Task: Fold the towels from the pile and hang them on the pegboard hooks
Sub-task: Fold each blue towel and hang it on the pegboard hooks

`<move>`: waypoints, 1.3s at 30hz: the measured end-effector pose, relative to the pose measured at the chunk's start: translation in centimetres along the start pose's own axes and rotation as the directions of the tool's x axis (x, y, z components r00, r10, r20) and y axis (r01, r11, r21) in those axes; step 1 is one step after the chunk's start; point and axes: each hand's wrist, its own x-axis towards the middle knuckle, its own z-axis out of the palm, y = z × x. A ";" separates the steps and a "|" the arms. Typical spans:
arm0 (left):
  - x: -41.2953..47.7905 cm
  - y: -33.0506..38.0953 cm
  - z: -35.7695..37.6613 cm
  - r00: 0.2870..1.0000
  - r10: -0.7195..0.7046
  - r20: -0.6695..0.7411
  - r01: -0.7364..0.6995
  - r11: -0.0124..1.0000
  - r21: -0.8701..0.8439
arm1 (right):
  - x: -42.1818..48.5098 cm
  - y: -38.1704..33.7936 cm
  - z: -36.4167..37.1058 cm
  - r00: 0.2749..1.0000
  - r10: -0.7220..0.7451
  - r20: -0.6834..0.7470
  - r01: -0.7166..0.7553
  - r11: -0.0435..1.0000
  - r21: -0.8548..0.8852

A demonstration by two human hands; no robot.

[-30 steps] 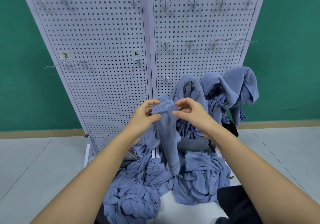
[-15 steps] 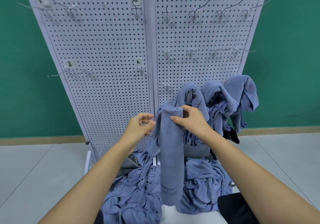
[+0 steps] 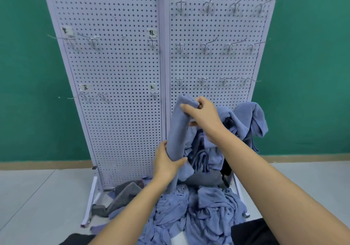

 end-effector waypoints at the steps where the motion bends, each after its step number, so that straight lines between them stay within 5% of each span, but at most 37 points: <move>1: 0.0 0.2 -0.2 0.998 0.005 -0.057 -0.006 1.000 -0.012 | 0.1 0.0 -0.5 1.000 0.007 -0.030 -0.006 0.999 0.035; 7: 1.5 1.3 -3.0 0.976 0.047 -0.213 -0.052 0.998 -0.022 | 0.5 5.7 -5.8 0.958 0.284 -0.041 -0.273 0.946 0.174; 10: 2.6 1.9 -3.6 0.979 0.020 -0.205 -0.021 1.000 -0.002 | 0.1 9.9 -6.5 0.926 0.377 -0.007 -0.369 0.903 -0.220; 12: 3.3 2.4 -3.6 0.982 0.015 -0.188 -0.011 1.000 0.021 | -0.2 10.8 -5.6 0.932 0.360 0.044 -0.322 0.877 -0.357; 19: 5.9 4.5 -2.3 0.992 0.025 -0.120 -0.014 0.996 0.093 | 1.3 9.2 -1.1 0.911 0.081 0.404 0.046 0.954 -0.295; 25: 8.8 4.8 -2.2 0.995 0.095 -0.014 -0.092 0.988 0.126 | 4.2 10.0 -0.8 0.955 -0.091 0.283 0.225 0.844 -0.487; 33: 13.9 5.5 -2.9 0.964 0.264 -0.011 -0.232 0.866 0.444 | 8.8 8.8 -1.3 0.976 -0.129 0.177 0.217 0.656 -0.723; 39: 18.2 5.9 -1.4 0.967 0.254 -0.016 -0.218 0.858 0.466 | 12.9 9.2 1.1 0.994 -0.048 0.094 0.105 0.559 -0.822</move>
